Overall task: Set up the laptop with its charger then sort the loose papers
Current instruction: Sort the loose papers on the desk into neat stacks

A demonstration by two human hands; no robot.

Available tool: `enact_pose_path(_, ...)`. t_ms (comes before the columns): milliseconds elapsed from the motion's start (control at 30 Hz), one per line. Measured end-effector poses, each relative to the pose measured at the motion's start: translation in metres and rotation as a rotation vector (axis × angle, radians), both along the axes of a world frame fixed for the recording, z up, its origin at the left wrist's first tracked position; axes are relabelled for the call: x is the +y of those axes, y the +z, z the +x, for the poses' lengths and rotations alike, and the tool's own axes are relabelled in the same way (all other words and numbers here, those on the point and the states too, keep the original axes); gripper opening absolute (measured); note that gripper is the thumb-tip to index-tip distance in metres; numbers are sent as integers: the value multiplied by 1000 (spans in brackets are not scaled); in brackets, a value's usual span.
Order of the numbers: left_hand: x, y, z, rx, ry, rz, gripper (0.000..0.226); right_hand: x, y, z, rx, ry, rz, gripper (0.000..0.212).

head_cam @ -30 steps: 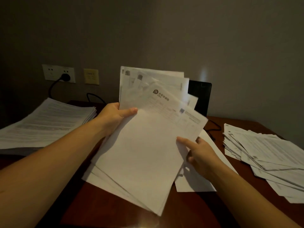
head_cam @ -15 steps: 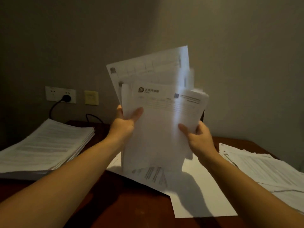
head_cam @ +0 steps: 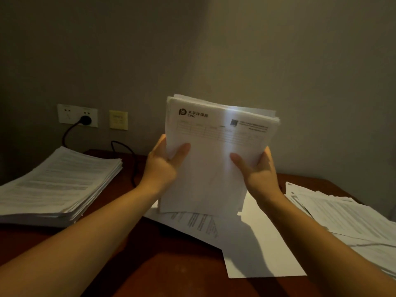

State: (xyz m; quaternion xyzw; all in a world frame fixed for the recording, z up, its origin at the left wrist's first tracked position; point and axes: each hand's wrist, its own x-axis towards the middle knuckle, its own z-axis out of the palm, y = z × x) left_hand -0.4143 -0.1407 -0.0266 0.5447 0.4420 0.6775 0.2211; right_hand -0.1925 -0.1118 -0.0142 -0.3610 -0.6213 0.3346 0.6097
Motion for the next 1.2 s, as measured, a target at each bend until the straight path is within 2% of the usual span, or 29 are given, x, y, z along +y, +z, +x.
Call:
enact_pose_path(133,3,3,-2,-27,31,-41,48,5,1,-2,-41,-42,52,74)
enact_pose_path(233,4,-10,-3,-121,-102,-49,62,6,-5,-3,-79,-21,97,73)
enact_pose_path(300,4,-22,0,-121,-143,-11,55,2,-12,-3,-76,40,130,59)
enact_pose_path(367,8,-24,5,-55,-125,69,29,1,-13,-3,-101,76,154,45)
enact_pose_path(433,12,-19,6,-33,-85,71,16,3,-9,-2,-106,69,128,52)
enact_pose_path(500,14,-15,3,-35,-48,43,21,4,-5,-1,-104,54,81,66)
enact_pose_path(600,15,-22,-2,-18,27,-43,18,3,-15,0,-112,62,63,33)
enact_pose_path(700,16,-41,2,-99,7,-156,5,-1,-36,-4,-116,40,-84,30)
enact_pose_path(767,18,-46,4,-142,-17,-214,7,0,-43,-5,-123,5,-163,34)
enact_pose_path(867,19,-38,-2,-143,-25,-229,12,3,-34,-7,-156,-55,-178,30)
enact_pose_path(1100,22,-14,-45,-245,-62,-327,26,13,-6,-31,-166,34,-189,33)
enact_pose_path(1200,18,-13,-71,-102,4,-371,28,17,-6,-58,-167,87,-248,27)
